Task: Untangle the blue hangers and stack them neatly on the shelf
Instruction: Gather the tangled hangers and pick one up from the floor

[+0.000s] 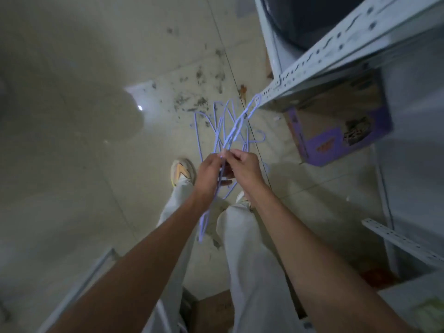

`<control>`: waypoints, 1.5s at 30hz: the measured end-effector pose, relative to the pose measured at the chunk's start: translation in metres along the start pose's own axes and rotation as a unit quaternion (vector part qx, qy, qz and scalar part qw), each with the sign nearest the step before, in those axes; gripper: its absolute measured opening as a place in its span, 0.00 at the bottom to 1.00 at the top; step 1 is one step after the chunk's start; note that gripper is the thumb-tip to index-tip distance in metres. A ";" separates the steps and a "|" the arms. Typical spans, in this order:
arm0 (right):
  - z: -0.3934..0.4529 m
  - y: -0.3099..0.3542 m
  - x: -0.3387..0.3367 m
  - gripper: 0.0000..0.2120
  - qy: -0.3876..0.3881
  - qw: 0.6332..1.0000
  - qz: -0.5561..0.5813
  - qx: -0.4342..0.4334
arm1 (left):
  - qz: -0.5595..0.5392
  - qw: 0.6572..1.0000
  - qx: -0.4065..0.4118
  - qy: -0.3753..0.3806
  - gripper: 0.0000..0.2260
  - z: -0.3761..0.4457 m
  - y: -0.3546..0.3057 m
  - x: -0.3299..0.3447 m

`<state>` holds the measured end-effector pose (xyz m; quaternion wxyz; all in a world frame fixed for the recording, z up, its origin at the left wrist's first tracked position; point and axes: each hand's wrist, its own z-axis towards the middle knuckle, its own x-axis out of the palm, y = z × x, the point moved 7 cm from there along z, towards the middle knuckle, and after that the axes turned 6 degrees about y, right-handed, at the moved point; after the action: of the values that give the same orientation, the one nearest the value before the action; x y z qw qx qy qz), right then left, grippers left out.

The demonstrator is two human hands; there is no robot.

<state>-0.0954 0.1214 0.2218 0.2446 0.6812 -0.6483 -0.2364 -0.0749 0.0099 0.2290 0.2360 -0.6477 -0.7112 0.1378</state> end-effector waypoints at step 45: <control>-0.621 0.054 0.112 0.17 -0.696 0.658 0.282 0.059 | 0.511 0.614 0.117 0.590 0.12 -0.477 -0.130 0.198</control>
<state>0.2655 0.0242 0.7335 -0.2636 0.1151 -0.8026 -0.5226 0.0494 0.1366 0.7306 0.5697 -0.8150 0.0494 -0.0933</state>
